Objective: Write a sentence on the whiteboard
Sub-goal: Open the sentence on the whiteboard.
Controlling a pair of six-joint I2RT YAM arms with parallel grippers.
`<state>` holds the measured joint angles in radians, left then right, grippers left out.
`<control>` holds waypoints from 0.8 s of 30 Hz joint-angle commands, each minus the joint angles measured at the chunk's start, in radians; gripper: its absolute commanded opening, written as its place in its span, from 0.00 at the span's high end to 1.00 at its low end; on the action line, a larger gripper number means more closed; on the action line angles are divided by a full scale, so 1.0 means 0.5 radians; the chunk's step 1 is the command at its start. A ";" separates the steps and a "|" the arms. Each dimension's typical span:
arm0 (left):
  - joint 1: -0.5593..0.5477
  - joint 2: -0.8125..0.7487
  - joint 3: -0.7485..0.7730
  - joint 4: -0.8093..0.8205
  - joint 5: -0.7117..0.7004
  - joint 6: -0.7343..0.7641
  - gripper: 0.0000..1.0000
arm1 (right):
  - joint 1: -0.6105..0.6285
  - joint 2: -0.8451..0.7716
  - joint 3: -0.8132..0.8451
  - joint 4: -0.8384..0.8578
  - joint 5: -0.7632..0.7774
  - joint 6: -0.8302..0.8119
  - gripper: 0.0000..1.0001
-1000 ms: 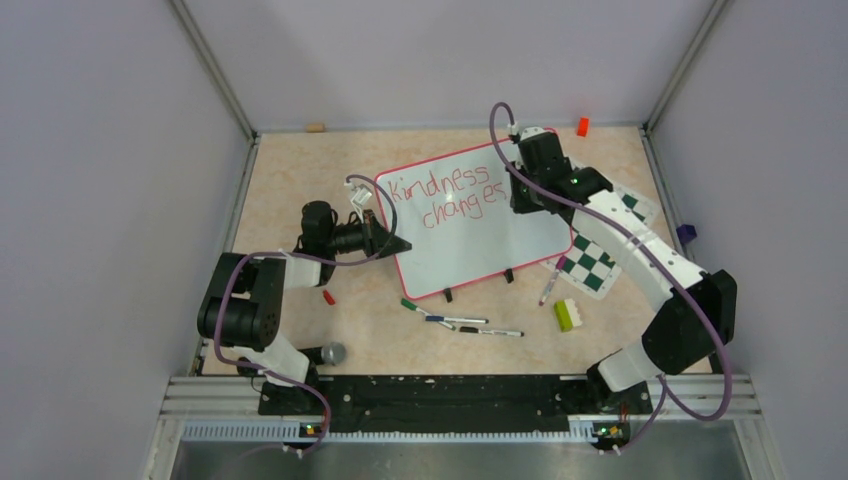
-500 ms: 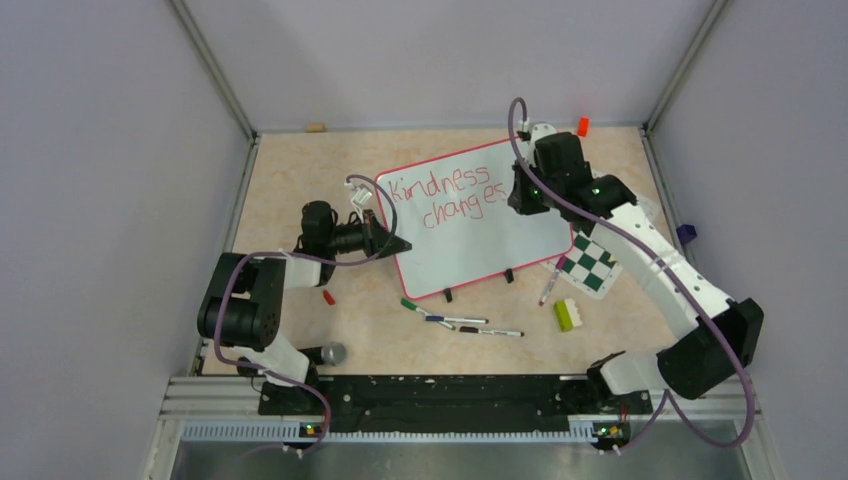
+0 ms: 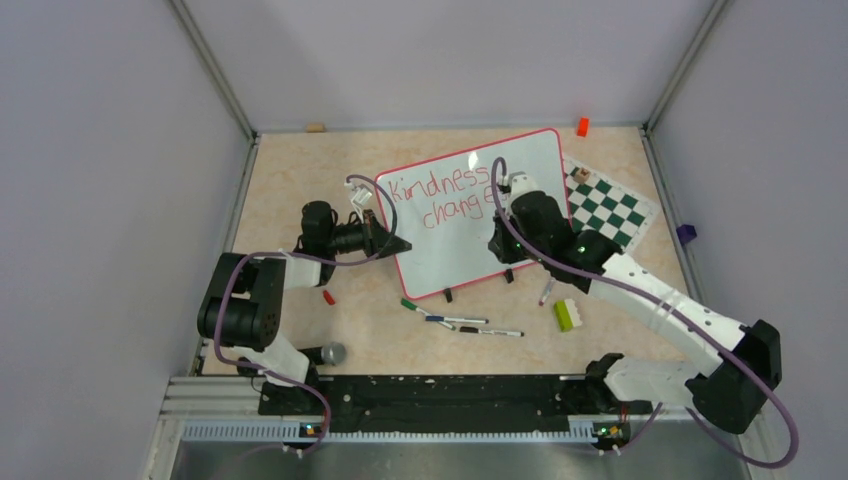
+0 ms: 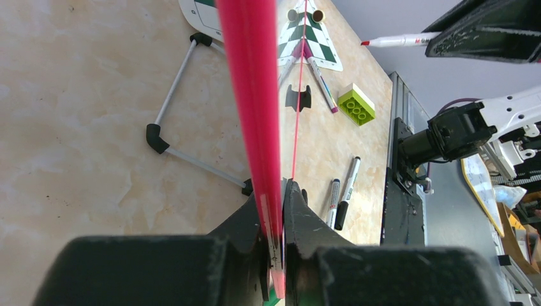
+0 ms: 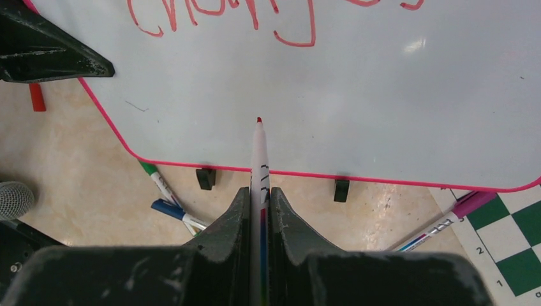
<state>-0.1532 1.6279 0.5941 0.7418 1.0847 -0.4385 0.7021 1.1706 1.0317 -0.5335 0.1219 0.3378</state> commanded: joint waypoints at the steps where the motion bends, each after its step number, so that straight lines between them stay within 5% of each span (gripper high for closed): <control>1: 0.004 0.100 -0.058 -0.165 -0.347 0.237 1.00 | 0.173 -0.005 -0.042 0.240 0.306 0.092 1.00; 24: 0.006 0.114 -0.050 -0.164 -0.335 0.227 1.00 | 0.296 0.385 0.172 0.391 0.390 0.078 1.00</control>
<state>-0.1532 1.6310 0.5945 0.7479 1.0882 -0.4393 0.8375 1.3430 1.0618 -0.3820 0.2924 0.3775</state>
